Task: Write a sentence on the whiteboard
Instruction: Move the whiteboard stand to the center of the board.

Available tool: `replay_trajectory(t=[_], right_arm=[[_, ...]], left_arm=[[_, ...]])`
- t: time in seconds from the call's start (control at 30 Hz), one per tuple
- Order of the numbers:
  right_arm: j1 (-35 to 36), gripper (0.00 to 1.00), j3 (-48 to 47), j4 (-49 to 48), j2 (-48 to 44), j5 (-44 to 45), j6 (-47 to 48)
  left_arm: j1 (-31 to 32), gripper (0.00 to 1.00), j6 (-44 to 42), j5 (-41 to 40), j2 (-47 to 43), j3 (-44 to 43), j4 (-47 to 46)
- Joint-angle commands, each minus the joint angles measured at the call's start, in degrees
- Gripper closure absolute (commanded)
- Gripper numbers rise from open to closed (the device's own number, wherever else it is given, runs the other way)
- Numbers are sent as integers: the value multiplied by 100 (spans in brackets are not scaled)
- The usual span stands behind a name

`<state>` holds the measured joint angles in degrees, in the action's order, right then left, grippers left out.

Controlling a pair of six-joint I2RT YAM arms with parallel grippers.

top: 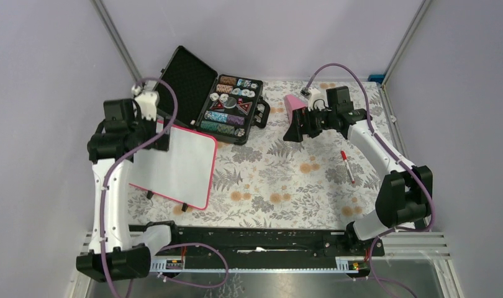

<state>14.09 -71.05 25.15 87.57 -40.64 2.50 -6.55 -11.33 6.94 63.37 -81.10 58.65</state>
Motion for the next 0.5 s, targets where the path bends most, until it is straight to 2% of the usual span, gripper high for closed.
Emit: replay_trajectory(t=[0.0, 0.1, 0.27, 0.37, 0.47], right_arm=[[-18, 1, -112, 38, -241, -78, 48], [-21, 1, -20, 35, -270, -68, 47], [-20, 1, 58, 54, -347, -8, 132], [-21, 1, 113, 71, -389, 40, 178], [-20, 1, 187, 103, -414, 68, 203]], left_arm=[[-181, 1, -1461, -1138, -692, 993, 904], [-756, 1, -1761, -1042, -1011, 1688, 795], [-2059, 1, -2835, -72, -1162, 2805, 358], [-2792, 6, -3431, 238, -987, 3560, -451], [-3607, 15, -3943, 894, -533, 3864, -923]])
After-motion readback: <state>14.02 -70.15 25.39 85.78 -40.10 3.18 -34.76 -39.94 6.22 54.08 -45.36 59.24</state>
